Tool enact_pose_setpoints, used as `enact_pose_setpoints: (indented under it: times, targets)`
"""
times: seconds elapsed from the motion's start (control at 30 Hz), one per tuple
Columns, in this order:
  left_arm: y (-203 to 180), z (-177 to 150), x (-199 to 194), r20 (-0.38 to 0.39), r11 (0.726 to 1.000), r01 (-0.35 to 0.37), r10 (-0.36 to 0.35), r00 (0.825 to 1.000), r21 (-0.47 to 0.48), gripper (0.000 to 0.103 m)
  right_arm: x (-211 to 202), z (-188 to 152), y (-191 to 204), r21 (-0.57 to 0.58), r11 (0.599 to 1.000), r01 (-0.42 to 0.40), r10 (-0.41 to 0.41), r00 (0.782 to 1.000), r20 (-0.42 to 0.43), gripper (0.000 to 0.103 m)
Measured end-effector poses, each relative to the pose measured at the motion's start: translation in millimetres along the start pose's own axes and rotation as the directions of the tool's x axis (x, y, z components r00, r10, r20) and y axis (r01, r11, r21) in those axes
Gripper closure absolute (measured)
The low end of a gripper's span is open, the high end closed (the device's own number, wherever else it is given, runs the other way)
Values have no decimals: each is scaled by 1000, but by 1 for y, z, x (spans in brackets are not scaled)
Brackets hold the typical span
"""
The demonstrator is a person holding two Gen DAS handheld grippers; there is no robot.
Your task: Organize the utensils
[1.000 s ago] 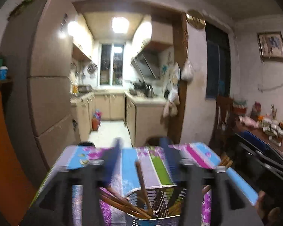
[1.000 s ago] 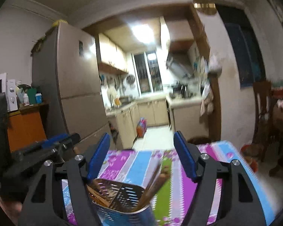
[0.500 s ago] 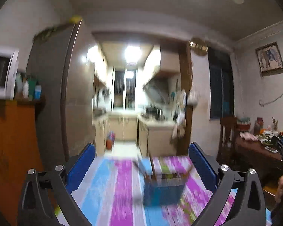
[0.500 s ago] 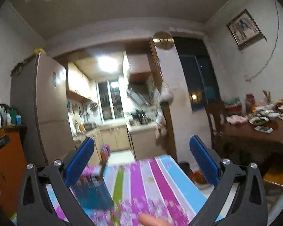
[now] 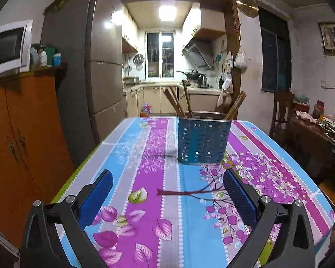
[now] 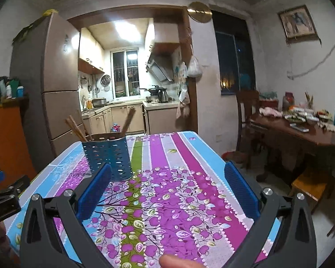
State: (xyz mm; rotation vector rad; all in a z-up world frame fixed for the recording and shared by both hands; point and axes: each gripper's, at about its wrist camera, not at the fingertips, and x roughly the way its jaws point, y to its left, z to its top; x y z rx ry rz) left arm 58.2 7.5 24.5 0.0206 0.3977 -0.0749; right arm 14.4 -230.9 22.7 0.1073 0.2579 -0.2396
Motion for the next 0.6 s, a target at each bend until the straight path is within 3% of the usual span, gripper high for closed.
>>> enact_pose_setpoints:
  times: [0.17,0.6]
  targets:
    - [-1,-8,5,-65,1000,13,-14,998,-8,5,-9,0,8,-34,999,3,-3,1000,7,5]
    - [-6,-9,-8,-33,996,-91,92,995,25,5,-13,-1,17,-93,994,61,-61,998,4,5]
